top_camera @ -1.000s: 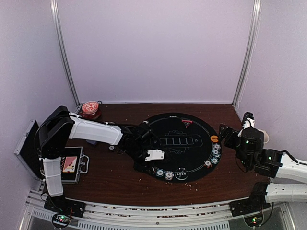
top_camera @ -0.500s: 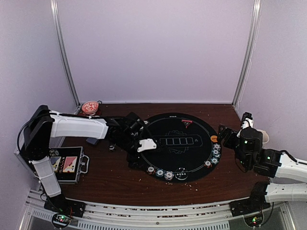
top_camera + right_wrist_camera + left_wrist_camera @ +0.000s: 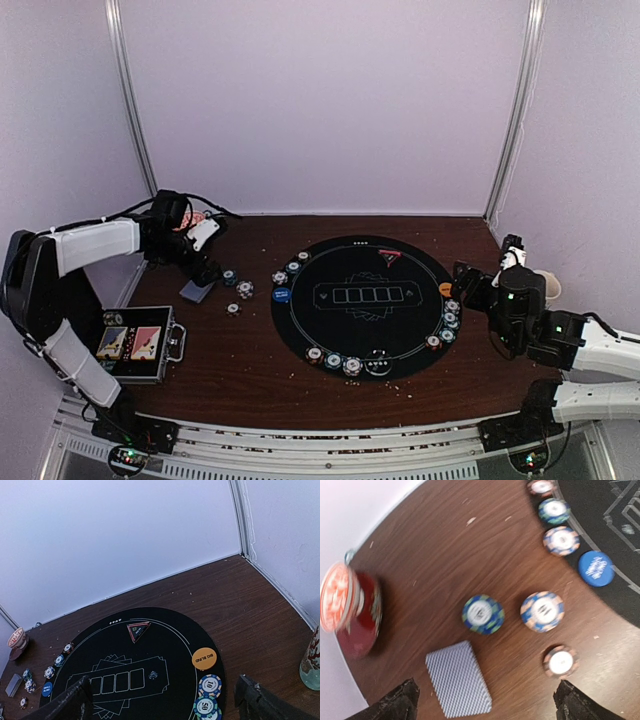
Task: Distribute texas hold em gaming equipment
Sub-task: Place the pile of poker chips at the dealer area, then pick up the face-down deck piles from the center of the board.
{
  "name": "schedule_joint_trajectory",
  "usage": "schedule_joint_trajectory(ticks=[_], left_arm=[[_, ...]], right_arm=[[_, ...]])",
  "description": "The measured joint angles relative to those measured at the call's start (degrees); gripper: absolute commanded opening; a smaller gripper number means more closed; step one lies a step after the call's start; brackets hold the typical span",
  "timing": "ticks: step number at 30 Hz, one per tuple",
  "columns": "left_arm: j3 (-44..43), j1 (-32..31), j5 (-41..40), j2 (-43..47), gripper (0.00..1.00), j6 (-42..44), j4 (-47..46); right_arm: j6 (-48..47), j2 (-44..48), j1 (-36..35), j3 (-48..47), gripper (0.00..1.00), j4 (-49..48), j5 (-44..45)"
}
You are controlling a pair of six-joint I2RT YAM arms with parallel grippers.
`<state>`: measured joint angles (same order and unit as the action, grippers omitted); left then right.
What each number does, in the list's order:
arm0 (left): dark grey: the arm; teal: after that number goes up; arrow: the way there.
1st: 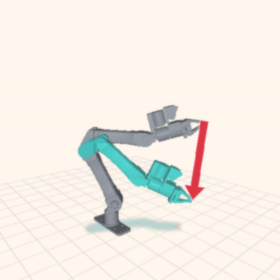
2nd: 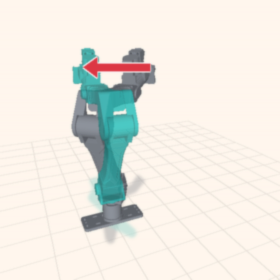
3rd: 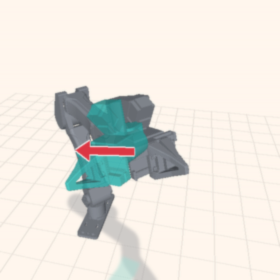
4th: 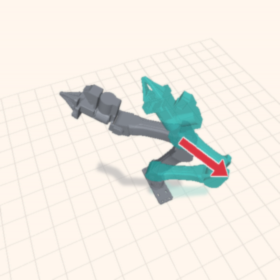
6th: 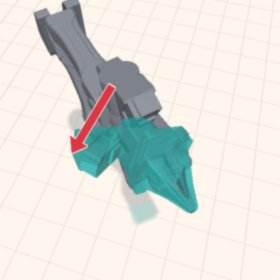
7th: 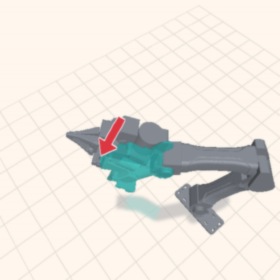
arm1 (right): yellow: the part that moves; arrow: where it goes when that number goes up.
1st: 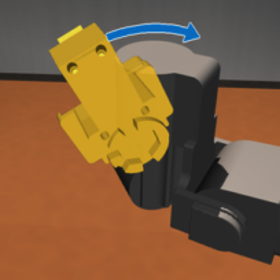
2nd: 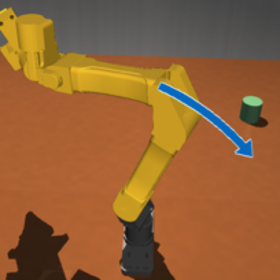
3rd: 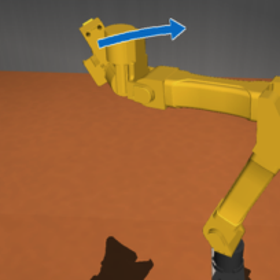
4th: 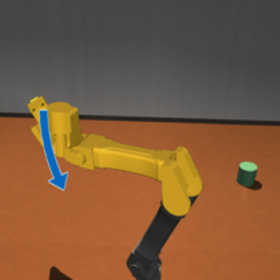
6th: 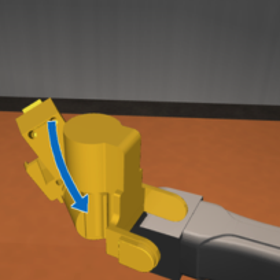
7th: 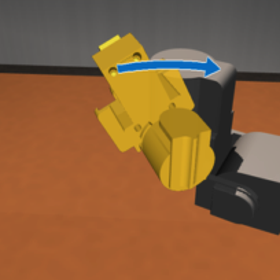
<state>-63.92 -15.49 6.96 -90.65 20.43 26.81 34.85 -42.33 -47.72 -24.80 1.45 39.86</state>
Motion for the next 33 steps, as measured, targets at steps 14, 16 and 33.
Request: schedule_joint_trajectory(ticks=[14,16,33], left_arm=[[1.6,10.3,-2.8,-12.7,0.98,-7.1,-4.1],[1.5,11.1,-2.6,-14.0,0.98,-7.5,-4.3],[-0.4,11.4,1.2,-16.6,0.98,-8.3,-4.7]], right_arm=[[0.0,-0.1,0.0,0.0,1.00,0.0,-0.5],[0.0,-0.1,0.0,0.0,1.00,0.0,-0.5],[-0.1,-0.1,0.0,0.0,1.00,0.0,-0.7]])
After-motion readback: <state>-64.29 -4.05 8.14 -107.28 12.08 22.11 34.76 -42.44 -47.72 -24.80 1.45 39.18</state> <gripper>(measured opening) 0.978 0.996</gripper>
